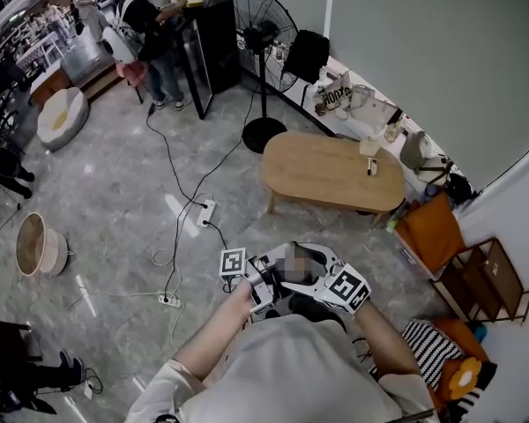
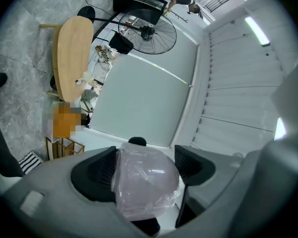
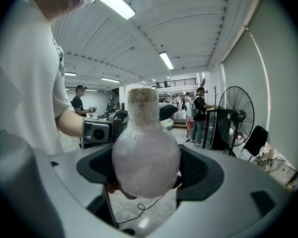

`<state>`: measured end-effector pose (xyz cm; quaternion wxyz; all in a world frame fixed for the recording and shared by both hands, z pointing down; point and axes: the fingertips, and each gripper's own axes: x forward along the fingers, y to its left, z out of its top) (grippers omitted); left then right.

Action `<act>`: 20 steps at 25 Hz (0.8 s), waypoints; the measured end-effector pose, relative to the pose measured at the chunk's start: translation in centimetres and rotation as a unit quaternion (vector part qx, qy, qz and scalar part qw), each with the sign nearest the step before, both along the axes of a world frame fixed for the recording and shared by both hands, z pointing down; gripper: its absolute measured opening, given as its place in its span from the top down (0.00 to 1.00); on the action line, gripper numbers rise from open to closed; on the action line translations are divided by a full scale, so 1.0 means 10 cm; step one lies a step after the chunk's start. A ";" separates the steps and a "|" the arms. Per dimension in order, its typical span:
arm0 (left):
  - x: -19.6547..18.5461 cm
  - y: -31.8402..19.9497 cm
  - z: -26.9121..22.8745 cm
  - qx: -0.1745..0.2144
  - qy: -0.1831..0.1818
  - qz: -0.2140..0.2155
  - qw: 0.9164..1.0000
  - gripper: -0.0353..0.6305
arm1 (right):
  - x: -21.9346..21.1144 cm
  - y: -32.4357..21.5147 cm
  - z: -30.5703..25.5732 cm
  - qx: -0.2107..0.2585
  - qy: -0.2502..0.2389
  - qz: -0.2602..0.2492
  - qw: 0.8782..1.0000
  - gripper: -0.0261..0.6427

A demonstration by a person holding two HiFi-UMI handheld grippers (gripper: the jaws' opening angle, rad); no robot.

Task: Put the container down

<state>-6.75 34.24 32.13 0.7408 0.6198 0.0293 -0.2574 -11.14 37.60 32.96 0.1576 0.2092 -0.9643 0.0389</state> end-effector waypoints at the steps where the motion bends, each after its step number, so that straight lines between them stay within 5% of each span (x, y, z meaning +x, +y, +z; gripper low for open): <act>1: 0.02 -0.05 0.02 -0.002 -0.002 -0.001 1.000 0.38 | 0.02 -0.04 0.01 -0.002 -0.001 -0.002 1.000 0.39; 20: 0.63 -1.80 0.21 -0.026 -0.024 -0.043 0.998 0.38 | 0.66 -1.76 0.19 -0.027 -0.015 -0.040 0.999 0.39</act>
